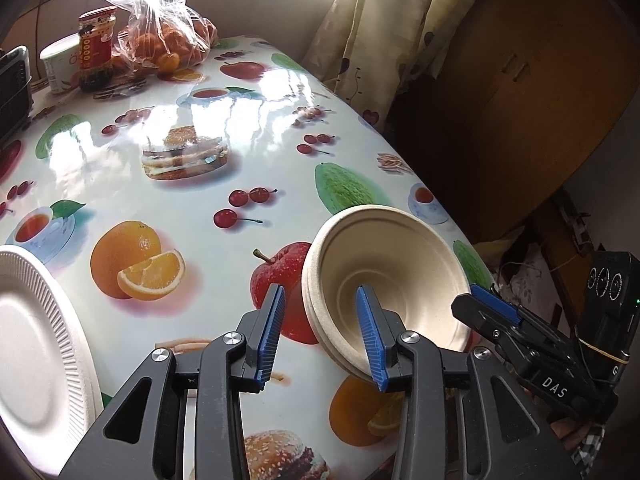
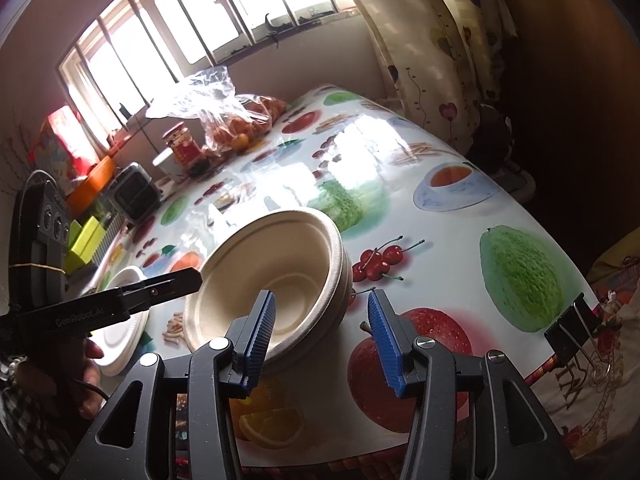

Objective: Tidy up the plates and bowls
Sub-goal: 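Open the left tool while the right tool grips the three nested bowls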

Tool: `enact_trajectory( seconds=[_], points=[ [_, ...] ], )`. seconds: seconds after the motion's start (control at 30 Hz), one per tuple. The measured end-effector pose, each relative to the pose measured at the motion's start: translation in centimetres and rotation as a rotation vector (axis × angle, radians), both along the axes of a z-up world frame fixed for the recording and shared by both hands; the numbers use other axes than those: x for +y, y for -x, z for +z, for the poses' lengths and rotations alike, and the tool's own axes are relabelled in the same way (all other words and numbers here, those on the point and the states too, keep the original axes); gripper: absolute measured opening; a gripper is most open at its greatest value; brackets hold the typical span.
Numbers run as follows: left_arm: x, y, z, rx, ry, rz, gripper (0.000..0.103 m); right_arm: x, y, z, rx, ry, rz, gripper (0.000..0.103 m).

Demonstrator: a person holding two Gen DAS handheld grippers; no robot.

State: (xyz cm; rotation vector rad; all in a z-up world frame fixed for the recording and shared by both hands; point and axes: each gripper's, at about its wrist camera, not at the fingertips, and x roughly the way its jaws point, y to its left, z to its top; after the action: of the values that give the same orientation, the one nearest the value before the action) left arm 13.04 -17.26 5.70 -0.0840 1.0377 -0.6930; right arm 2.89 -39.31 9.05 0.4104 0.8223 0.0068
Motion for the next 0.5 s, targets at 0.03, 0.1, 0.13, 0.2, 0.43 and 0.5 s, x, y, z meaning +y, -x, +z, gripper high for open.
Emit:
enact_trajectory(
  seconds=[0.03,0.1,0.13,0.2,0.43,0.5],
  points=[
    [0.0,0.0,0.0,-0.006,-0.002,0.005,0.039,-0.1,-0.2,-0.1,0.0,-0.005,0.0,0.048],
    [-0.1,0.0,-0.1,-0.005,-0.005,0.003,0.039,-0.3,-0.5,-0.5,0.007,-0.015,-0.002,0.048],
    [-0.1,-0.1,-0.2,0.0,-0.004,0.003,0.039,-0.5,-0.7,-0.7,0.015,-0.02,-0.004,0.048],
    [-0.2,-0.3,-0.4,0.008,-0.003,0.005,0.039,-0.6,-1.0,-1.1,0.024,-0.031,0.001,0.048],
    [-0.5,-0.7,-0.8,0.019,-0.007,0.014,0.039,-0.9,-1.5,-1.5,0.029,-0.052,0.012,0.047],
    [-0.6,-0.7,-0.9,0.019,-0.009,0.012,0.039,-1.0,-1.5,-1.6,0.027,-0.057,0.015,0.044]
  ],
)
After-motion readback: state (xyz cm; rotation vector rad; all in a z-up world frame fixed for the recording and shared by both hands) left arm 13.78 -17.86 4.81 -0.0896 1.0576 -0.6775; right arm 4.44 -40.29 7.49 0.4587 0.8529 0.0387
